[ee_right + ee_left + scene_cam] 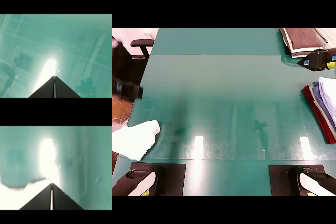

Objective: Fold the shirts.

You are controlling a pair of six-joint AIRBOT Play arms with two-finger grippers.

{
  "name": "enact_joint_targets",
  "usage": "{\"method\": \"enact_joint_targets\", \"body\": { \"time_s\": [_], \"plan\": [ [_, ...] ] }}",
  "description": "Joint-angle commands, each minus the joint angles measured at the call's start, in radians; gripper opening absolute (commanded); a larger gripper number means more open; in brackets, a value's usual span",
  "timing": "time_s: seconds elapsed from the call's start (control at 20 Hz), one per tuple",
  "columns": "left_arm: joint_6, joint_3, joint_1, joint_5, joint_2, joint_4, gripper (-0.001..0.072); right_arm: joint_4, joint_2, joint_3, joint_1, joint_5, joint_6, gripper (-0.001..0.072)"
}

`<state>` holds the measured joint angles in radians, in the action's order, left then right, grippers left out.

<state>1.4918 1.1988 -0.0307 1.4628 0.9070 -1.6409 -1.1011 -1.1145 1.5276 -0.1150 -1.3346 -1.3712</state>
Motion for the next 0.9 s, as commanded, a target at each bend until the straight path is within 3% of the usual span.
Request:
{"method": "enact_joint_targets", "body": {
  "time_s": [0.0,0.05,0.1,0.15,0.2,0.45,0.5,0.55,0.6,0.85],
  "plan": [
    [0.0,-0.276,-0.109,0.036,-0.046,-0.047,0.0068,0.0,0.001,0.0,-0.001,0.0,0.0,0.0015],
    [0.002,-0.354,-0.119,0.012,-0.046,-0.047,0.0427,0.0,0.0,-0.001,-0.001,0.0,0.0,0.0015],
    [0.006,-0.419,-0.122,-0.021,-0.046,-0.05,0.072,0.0,0.0,-0.001,-0.001,0.001,0.0,0.0016],
    [0.026,-0.47,-0.122,-0.053,-0.046,-0.071,0.0628,0.0,0.0,-0.001,-0.001,0.003,0.0,0.0015],
    [0.05,-0.512,-0.122,-0.069,-0.046,-0.088,0.0601,0.0,0.0,-0.001,-0.001,0.006,0.0,0.0015],
    [0.103,-0.608,-0.122,-0.098,-0.046,-0.096,0.0598,0.0,0.0,-0.001,-0.001,0.02,0.0,0.0015],
    [0.119,-0.607,-0.122,-0.094,-0.046,-0.096,0.056,0.0,0.0,-0.001,-0.001,0.026,0.0,0.0015],
    [0.124,-0.602,-0.122,-0.087,-0.046,-0.096,0.0225,0.0,0.0,-0.001,-0.001,0.031,0.0,0.0015],
    [0.122,-0.589,-0.122,-0.085,-0.046,-0.095,0.0045,0.0,0.001,-0.001,-0.001,0.036,0.0,0.0015],
    [0.112,-0.247,-0.094,-0.068,-0.106,0.002,0.0029,0.011,0.001,0.025,-0.001,0.058,-0.001,0.0015]
  ]
}}
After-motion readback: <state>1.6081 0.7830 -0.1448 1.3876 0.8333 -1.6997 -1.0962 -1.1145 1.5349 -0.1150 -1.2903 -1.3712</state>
